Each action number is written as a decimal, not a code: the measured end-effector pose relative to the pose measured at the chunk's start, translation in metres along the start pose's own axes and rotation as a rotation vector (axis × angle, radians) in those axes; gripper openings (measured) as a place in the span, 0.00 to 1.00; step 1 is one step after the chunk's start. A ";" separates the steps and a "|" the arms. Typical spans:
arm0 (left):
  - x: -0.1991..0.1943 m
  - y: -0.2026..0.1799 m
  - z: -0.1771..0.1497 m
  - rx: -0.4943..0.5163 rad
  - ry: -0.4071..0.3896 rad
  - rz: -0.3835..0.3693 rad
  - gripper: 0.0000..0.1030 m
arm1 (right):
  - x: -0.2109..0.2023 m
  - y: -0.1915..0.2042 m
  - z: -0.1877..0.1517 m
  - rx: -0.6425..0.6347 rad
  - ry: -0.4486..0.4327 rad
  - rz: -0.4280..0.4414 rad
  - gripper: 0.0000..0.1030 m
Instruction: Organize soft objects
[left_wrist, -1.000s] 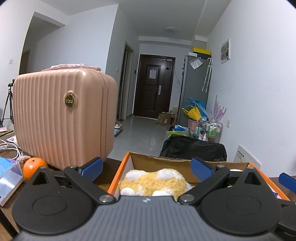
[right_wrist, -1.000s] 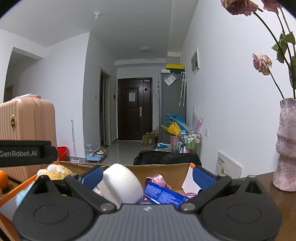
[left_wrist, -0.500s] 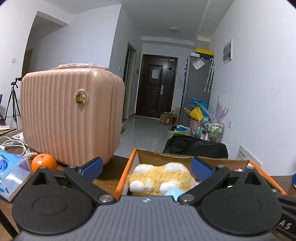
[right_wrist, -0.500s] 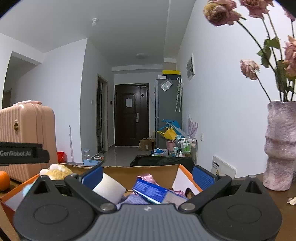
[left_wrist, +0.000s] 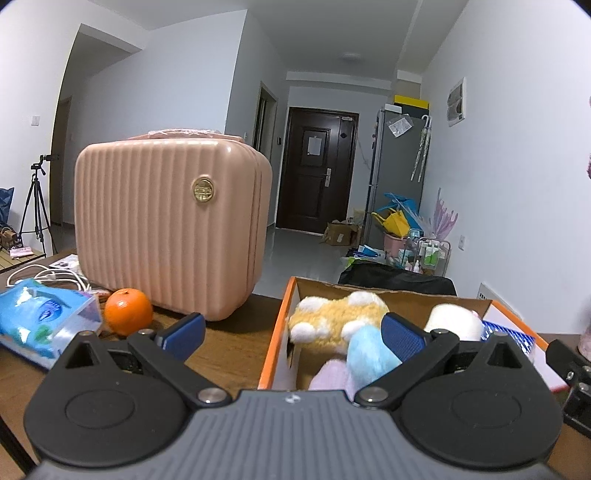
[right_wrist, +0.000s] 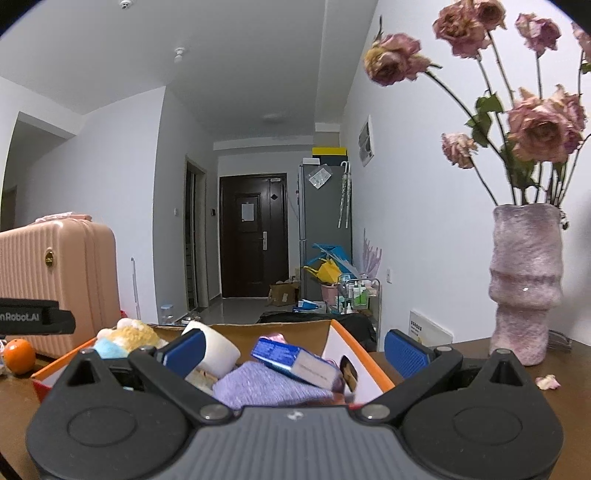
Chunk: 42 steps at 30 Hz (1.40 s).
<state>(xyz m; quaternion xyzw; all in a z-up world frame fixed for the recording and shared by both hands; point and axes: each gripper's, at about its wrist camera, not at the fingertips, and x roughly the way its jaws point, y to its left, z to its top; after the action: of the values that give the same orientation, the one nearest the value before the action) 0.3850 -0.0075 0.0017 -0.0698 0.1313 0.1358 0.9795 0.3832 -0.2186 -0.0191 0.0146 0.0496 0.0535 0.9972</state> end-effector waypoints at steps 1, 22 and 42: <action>-0.005 0.001 -0.002 0.003 0.000 -0.002 1.00 | -0.006 -0.001 -0.001 -0.001 0.000 -0.002 1.00; -0.160 0.035 0.003 0.089 0.033 -0.108 1.00 | -0.168 -0.007 0.029 -0.008 0.093 0.076 1.00; -0.316 0.092 -0.032 0.162 0.034 -0.204 1.00 | -0.343 -0.016 0.044 -0.018 0.099 0.047 1.00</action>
<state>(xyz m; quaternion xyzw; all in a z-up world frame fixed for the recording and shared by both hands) 0.0575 -0.0035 0.0488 -0.0055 0.1505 0.0233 0.9883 0.0499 -0.2722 0.0572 0.0043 0.0981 0.0778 0.9921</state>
